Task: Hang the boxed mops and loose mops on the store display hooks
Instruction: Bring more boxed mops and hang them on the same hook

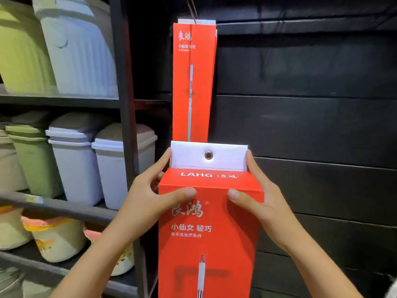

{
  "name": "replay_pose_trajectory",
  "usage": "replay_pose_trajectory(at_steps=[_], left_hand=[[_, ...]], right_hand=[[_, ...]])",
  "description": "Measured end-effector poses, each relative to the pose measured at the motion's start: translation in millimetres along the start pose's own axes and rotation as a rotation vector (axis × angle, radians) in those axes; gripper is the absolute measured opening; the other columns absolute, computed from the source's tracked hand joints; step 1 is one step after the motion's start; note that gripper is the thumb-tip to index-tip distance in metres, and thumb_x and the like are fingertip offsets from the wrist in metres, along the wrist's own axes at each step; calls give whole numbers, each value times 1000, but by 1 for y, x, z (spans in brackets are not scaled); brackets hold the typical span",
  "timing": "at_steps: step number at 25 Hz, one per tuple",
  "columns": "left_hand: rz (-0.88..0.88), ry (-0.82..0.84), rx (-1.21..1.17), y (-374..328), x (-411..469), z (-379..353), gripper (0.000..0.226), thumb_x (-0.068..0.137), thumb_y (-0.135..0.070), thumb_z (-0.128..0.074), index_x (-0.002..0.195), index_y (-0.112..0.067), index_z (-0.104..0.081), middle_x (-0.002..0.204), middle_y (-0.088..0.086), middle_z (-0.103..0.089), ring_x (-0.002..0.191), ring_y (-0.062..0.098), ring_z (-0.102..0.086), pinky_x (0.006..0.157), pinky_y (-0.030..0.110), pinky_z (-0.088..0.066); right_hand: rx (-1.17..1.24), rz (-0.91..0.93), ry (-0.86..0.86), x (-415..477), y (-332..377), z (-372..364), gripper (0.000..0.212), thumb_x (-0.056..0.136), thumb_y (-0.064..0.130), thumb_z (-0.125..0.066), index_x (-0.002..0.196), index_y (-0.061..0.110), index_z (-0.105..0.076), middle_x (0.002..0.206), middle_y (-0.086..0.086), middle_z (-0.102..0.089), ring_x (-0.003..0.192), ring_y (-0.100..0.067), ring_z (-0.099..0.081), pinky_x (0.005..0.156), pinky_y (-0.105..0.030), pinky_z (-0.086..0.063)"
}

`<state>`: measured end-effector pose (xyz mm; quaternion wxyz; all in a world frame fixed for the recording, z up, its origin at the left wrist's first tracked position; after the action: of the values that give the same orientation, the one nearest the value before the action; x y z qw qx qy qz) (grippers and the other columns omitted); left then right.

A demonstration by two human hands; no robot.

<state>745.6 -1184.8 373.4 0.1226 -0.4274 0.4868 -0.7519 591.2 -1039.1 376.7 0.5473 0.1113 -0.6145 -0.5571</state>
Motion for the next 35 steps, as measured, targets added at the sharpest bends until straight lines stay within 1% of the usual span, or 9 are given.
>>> replay_pose_trajectory(at_steps=[4, 10, 14, 16, 18, 20, 24, 29, 35], left_hand=[[-99, -29, 14, -32, 77, -3, 84, 49, -59, -83, 124, -66, -45, 103, -22, -73, 93, 3, -72, 69, 11, -54], [-233, -23, 10, -79, 168, 5, 81, 58, -45, -82, 128, -56, -44, 103, -15, -75, 92, 10, -74, 66, 16, -56], [-247, -49, 61, -108, 221, 26, 86, 51, -54, -81, 127, -58, -41, 101, -14, -75, 89, 11, -74, 61, 18, -57], [-251, -79, 94, -120, 244, 40, 96, 49, -55, -83, 135, -54, -38, 102, -10, -76, 89, 11, -74, 62, 23, -58], [-268, -119, 135, -132, 263, 54, 109, 48, -57, -82, 145, -45, -33, 110, -5, -73, 91, 13, -74, 70, 31, -59], [-307, -136, 152, -146, 280, 69, 116, 44, -61, -79, 147, -43, -31, 114, -4, -70, 93, 13, -73, 76, 35, -57], [-399, -134, 119, -170, 310, 95, 114, 46, -59, -80, 147, -47, -30, 100, -11, -76, 88, 11, -74, 64, 26, -58], [-495, -130, 48, -190, 345, 116, 115, 52, -46, -92, 147, -49, -29, 89, -6, -78, 80, 15, -76, 57, 21, -57], [-573, -157, 25, -203, 379, 132, 112, 46, -52, -83, 146, -49, -32, 85, -6, -77, 78, 14, -75, 58, 19, -56]], right_hand=[[-32, 118, 62, 80, 23, 28, 83, 68, 60, -73, 140, 57, -32, 120, 19, -67, 111, -5, -64, 98, -39, -48], [-50, 264, 109, 180, 58, 49, 58, 67, 67, -71, 116, 73, -42, 113, 23, -69, 104, -2, -67, 92, -36, -50], [-75, 308, 139, 241, 83, 49, 57, 71, 65, -69, 122, 62, -46, 115, 21, -68, 105, -4, -66, 97, -38, -49], [-74, 318, 148, 268, 97, 46, 52, 74, 61, -69, 122, 57, -50, 114, 20, -69, 104, -4, -67, 98, -39, -49], [-96, 338, 123, 291, 112, 44, 59, 73, 62, -68, 128, 49, -51, 116, 16, -69, 105, -9, -67, 98, -42, -50], [-135, 345, 60, 312, 125, 44, 80, 67, 68, -68, 139, 41, -43, 121, 11, -67, 108, -13, -66, 98, -46, -51], [-181, 366, -3, 341, 148, 37, 101, 58, 74, -69, 145, 39, -34, 134, 4, -58, 105, -18, -67, 89, -51, -55], [-196, 417, -37, 376, 170, 30, 92, 61, 72, -71, 142, 42, -38, 123, -1, -66, 100, -27, -69, 83, -56, -56], [-256, 406, -72, 414, 182, 30, 93, 62, 72, -70, 143, 40, -37, 137, -1, -55, 105, -21, -66, 83, -49, -58]])
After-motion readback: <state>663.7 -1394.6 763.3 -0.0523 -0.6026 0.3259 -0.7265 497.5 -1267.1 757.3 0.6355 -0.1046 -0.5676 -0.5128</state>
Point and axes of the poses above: each hand's wrist, its own x-axis towards the middle knuckle, its own z-axis out of the back of the hand, y = z × x, the point moved 10 cm from there along x, towards the middle knuckle
